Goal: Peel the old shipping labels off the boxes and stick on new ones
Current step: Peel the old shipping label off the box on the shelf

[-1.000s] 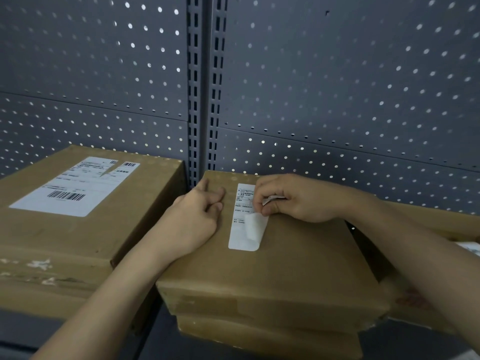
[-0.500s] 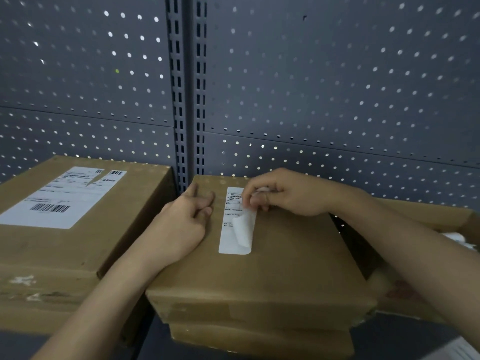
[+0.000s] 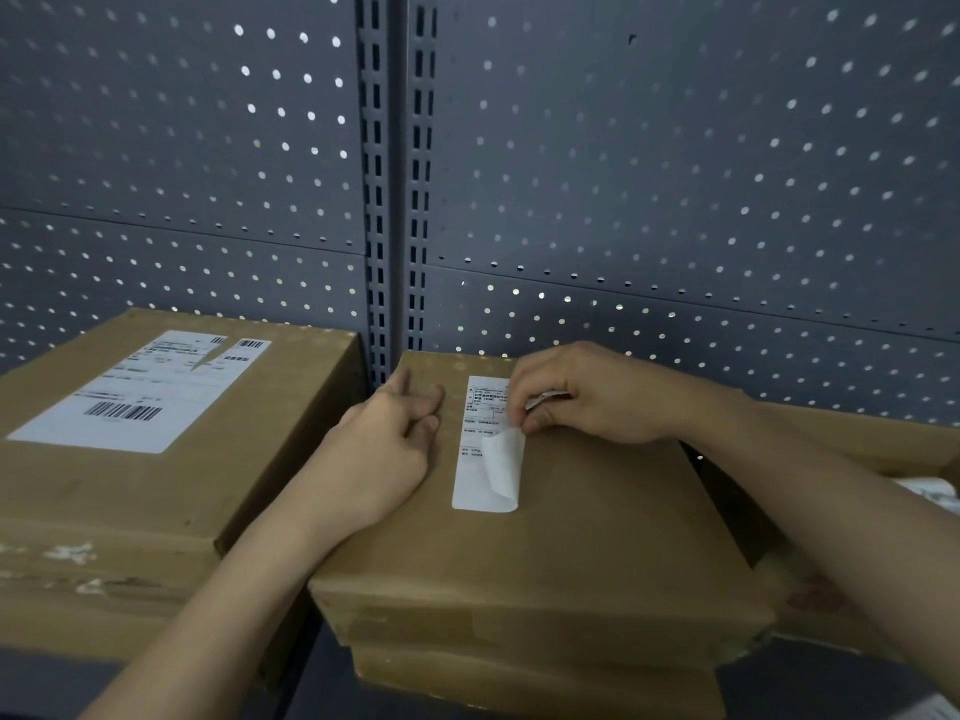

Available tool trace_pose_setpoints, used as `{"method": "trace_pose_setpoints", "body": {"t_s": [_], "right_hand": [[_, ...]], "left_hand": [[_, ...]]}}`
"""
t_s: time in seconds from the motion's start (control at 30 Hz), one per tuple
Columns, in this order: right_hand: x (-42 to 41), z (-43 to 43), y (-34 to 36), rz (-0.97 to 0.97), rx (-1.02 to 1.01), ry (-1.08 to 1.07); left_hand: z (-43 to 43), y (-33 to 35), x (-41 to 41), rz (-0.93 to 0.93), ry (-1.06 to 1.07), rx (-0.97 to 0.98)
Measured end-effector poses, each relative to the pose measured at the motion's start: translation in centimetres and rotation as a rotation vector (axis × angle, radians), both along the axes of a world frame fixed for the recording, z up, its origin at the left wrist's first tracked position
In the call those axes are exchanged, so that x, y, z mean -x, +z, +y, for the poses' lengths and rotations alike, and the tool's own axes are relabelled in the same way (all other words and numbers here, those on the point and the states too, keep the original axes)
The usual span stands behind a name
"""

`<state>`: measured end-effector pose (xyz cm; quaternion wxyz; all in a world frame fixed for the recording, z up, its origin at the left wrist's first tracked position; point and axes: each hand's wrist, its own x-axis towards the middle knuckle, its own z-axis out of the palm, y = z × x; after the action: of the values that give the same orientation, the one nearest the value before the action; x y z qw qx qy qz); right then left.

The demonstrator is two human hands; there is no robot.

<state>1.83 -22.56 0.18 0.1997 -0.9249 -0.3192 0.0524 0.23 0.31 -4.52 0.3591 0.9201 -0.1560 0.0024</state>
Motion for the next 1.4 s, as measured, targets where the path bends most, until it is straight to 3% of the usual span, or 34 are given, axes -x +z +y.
{"method": "trace_pose_setpoints", "body": {"t_s": [0.33, 0.47, 0.87, 1.03, 1.23, 1.4], "right_hand": [[-0.8, 2.7, 0.1, 0.059, 0.021, 0.041], [-1.5, 3.8, 0.4, 0.114, -0.009, 0.040], [-1.2, 4.0, -0.2, 0.039, -0.048, 0.020], [-0.1, 2.1, 1.0, 0.254, -0.213, -0.012], [0.7, -0.5, 1.9, 0.233, -0.259, -0.026], [2.0, 1.2, 0.9, 0.192, -0.032, 0.091]], "left_hand": [[-0.2, 0.1, -0.1, -0.025, 0.013, -0.090], [0.6, -0.4, -0.5, -0.011, -0.012, -0.008], [0.3, -0.1, -0.6, -0.025, -0.005, -0.046], [0.1, 0.0, -0.2, -0.030, 0.004, -0.060], [0.2, -0.1, 0.0, -0.008, 0.004, -0.033], [0.2, -0.4, -0.2, -0.020, -0.014, -0.025]]}}
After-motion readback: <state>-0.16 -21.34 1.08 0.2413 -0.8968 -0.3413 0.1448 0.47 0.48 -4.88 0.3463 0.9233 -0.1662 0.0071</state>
